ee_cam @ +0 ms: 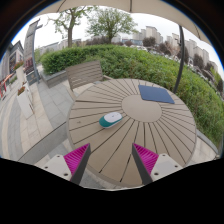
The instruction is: Arrange mouse
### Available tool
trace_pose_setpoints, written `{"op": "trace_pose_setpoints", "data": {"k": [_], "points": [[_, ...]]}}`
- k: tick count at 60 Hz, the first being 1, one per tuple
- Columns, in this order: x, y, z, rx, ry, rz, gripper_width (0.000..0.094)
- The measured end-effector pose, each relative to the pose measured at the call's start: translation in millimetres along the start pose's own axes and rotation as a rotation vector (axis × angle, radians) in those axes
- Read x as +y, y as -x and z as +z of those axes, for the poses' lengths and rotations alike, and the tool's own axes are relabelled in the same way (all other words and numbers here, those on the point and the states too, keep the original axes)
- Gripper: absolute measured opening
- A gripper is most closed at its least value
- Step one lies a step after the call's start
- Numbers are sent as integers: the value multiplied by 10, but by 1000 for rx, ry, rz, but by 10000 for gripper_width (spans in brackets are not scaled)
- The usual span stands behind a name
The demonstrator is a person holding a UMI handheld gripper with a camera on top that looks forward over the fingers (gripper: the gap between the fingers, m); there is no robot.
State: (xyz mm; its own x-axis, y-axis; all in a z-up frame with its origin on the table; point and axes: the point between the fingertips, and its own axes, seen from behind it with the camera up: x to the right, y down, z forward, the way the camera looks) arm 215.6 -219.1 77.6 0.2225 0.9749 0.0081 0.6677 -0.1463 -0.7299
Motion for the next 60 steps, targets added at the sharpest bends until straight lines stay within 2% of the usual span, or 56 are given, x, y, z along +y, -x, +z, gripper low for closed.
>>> {"op": "trace_pose_setpoints", "data": {"k": [12,25,31,53,60], "points": [[-107,266,570,-3,-64,2,854],[-178,244,1276,47,-79,10,856],[-215,242,1538,40,-72,60,855],[-627,204,1984,27,-97,98,816],[-684,62,2094,80,-98,94,804]]}}
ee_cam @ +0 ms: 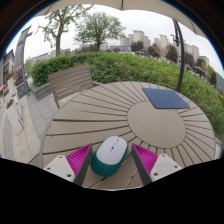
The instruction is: Arrange mouse
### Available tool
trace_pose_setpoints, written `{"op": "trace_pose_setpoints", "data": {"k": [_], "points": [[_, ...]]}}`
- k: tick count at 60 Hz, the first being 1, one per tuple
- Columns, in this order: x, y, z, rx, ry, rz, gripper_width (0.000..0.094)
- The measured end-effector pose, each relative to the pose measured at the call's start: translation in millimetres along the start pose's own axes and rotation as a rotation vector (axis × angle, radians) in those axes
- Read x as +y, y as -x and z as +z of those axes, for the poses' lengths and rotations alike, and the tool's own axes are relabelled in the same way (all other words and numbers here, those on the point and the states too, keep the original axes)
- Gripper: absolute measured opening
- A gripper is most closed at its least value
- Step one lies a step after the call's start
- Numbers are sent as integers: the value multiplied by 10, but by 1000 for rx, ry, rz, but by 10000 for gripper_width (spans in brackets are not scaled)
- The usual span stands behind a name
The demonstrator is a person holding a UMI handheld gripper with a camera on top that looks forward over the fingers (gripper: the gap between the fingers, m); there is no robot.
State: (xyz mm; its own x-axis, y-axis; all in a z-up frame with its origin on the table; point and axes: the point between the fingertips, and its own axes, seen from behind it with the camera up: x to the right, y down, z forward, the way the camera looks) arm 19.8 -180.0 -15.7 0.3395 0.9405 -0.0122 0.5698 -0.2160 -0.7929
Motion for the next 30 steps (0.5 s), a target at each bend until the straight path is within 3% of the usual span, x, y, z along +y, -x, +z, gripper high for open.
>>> {"op": "trace_pose_setpoints", "data": {"k": [8,9,11,15,30], "points": [[-7,-1,-21,17,-10,-2,753],[-8,-5,-23,21,-11,-4,724],[-15,-1,-32,24,-17,-16,582],[-17,54,-26,-2,-12,-14,485],[-177,58,-246,-94,45,-47,433]]}}
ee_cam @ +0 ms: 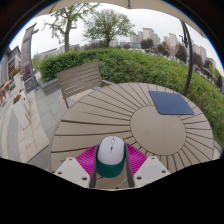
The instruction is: Arrange mouse
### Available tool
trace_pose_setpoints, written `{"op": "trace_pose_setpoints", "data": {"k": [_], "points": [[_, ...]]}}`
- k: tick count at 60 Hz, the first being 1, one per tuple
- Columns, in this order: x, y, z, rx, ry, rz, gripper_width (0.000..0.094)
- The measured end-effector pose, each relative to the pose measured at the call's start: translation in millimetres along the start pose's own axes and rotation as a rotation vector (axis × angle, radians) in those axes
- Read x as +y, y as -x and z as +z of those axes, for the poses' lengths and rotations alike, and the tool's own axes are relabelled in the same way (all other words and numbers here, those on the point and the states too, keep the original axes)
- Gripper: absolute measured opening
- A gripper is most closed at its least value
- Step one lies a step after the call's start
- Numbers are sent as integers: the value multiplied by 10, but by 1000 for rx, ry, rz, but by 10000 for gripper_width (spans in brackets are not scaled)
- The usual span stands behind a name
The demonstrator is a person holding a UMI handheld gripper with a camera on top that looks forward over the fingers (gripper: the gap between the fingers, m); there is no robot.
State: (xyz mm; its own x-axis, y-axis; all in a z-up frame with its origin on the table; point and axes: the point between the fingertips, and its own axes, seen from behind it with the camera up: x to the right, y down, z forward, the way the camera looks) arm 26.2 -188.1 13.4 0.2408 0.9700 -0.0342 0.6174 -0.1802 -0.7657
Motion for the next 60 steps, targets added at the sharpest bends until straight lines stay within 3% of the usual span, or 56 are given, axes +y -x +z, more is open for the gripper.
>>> {"op": "trace_pose_setpoints", "data": {"k": [12,19,23,32,41,47,51,60], "points": [[-1248,-757,-290,-35,-129,-17,432],[-1945,-1566,8,-4,-189,-79,432],[-2112,-2026,359,9,-180,-102,432],[-2006,-2862,1325,25,-85,-57,432],[-1648,-3177,1987,0,-16,-32,468],[-1589,-3205,2107,-30,-16,-34,581],[-1553,-3278,2022,-14,2,-27,861],[-1481,-3363,1274,24,69,-14,847]]}}
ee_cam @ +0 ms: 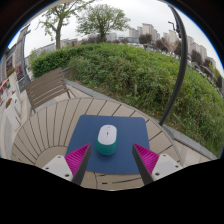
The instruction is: Arrange mouse
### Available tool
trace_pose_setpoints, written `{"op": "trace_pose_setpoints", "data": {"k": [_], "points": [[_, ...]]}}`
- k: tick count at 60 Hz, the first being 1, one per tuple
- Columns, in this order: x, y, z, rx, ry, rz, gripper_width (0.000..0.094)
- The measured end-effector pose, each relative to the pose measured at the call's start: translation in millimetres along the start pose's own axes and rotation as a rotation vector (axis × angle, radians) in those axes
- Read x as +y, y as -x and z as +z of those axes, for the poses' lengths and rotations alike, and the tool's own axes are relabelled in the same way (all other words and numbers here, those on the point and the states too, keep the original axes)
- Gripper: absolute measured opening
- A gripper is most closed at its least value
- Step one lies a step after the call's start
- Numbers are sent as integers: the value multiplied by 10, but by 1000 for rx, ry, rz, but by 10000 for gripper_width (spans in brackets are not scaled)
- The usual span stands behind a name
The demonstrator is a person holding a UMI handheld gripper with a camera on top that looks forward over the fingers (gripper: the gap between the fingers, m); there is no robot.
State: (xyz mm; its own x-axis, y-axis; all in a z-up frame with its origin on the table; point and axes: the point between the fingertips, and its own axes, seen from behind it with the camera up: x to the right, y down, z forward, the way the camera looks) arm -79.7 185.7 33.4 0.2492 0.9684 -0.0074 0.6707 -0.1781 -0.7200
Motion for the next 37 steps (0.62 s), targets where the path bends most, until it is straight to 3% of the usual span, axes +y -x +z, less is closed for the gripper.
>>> {"op": "trace_pose_setpoints", "data": {"k": [12,20,28,37], "points": [[502,94,-1522,-27,91,-20,838],[938,70,-2170,-10,136,-55,846],[1178,120,-2421,-50,162,-85,852],[998,-15,-2430,-1,111,-70,854]]}}
